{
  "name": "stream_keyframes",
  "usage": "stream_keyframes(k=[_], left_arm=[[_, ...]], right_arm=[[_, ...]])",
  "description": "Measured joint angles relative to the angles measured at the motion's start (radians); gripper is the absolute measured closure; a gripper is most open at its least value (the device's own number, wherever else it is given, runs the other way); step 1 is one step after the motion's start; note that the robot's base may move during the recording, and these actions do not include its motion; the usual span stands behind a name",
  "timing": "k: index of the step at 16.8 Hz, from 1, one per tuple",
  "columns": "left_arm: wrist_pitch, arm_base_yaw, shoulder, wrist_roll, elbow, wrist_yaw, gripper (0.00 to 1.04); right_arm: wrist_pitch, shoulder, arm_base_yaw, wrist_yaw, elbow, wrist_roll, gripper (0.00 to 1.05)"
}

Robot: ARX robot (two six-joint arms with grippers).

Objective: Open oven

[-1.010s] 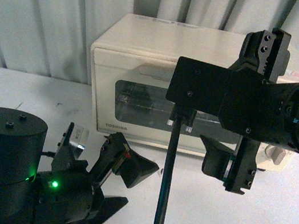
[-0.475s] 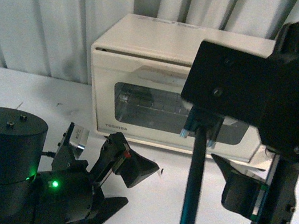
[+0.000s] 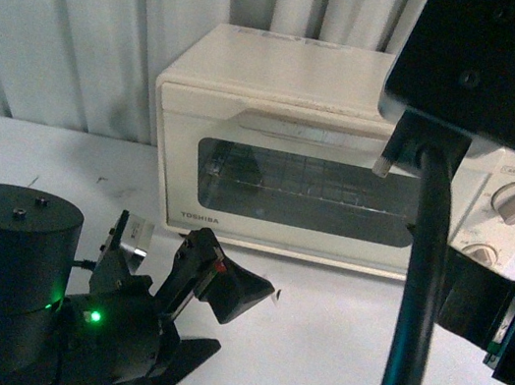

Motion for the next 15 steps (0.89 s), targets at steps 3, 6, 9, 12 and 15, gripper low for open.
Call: stream_keyframes(k=[3,6,9,12,15], left_arm=[[0.003,0.001,0.0,0.0,0.0,0.0,0.07],[0.008,0.001,0.0,-0.001,0.0,0.0,0.07],[0.008,0.001,0.0,-0.001,0.0,-0.003,0.07],[0.006,0.001,0.0,-0.001,0.0,-0.003,0.07],[0.005,0.001,0.0,-0.001,0.0,-0.003,0.07]], right_arm=[[0.061,0.114,-0.032,-0.01,0.014,-0.003,0.07],[0.095,0.219,-0.058,-0.026,0.077,-0.003,0.07],[0.116,0.277,-0.057,-0.043,0.119,-0.003,0.07],[0.143,0.33,-0.05,-0.063,0.143,0.002,0.07],[0.162,0.37,-0.027,-0.077,0.164,0.023,0.07]])
